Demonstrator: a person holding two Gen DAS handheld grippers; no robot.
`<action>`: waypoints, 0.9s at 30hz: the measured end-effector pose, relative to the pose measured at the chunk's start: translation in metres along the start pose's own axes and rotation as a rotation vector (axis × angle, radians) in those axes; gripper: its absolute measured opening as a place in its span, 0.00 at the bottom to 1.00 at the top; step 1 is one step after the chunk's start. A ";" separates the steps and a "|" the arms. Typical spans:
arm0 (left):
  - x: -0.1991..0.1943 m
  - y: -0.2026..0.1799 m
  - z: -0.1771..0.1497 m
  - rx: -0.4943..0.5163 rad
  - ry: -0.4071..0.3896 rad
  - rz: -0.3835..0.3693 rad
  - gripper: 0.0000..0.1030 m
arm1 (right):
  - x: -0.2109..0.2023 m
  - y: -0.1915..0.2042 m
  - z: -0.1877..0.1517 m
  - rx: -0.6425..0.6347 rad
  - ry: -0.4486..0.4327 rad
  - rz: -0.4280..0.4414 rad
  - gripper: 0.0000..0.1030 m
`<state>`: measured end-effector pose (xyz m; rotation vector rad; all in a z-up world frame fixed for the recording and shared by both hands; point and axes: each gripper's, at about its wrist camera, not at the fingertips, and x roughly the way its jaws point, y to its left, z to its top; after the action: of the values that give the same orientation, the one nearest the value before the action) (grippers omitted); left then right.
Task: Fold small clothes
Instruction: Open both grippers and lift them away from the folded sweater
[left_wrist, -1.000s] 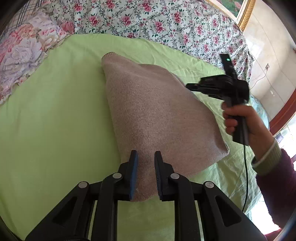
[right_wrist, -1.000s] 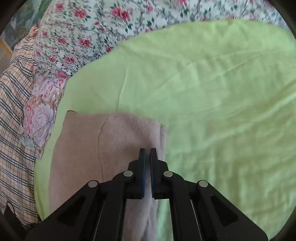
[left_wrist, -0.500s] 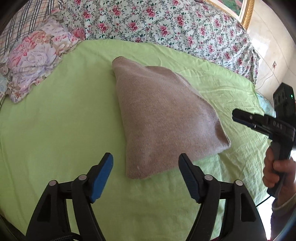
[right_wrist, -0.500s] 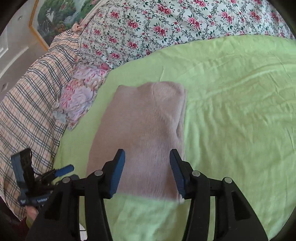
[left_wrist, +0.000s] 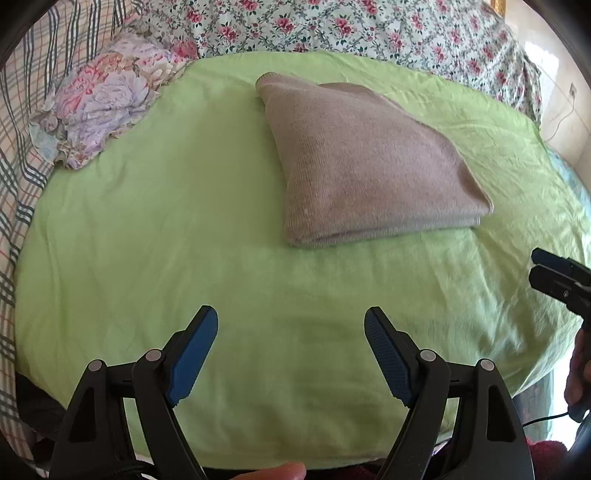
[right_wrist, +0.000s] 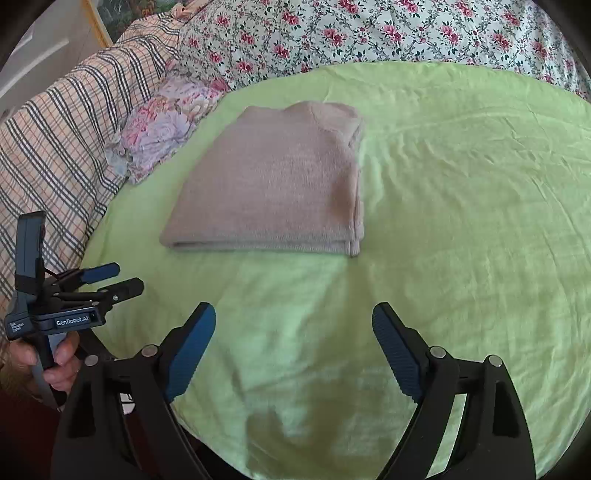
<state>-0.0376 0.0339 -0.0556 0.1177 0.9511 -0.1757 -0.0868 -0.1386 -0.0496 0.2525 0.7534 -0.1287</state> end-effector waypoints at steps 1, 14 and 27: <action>-0.003 -0.002 -0.003 0.014 -0.002 0.012 0.80 | -0.001 0.000 -0.002 -0.006 0.005 -0.002 0.86; -0.007 -0.011 0.022 0.047 -0.039 0.080 0.83 | 0.007 0.014 0.016 -0.075 -0.036 0.026 0.91; 0.021 -0.013 0.050 0.030 -0.013 0.134 0.85 | 0.037 0.022 0.044 -0.132 0.005 0.028 0.93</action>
<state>0.0116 0.0103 -0.0443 0.2076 0.9240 -0.0670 -0.0262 -0.1305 -0.0403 0.1375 0.7601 -0.0519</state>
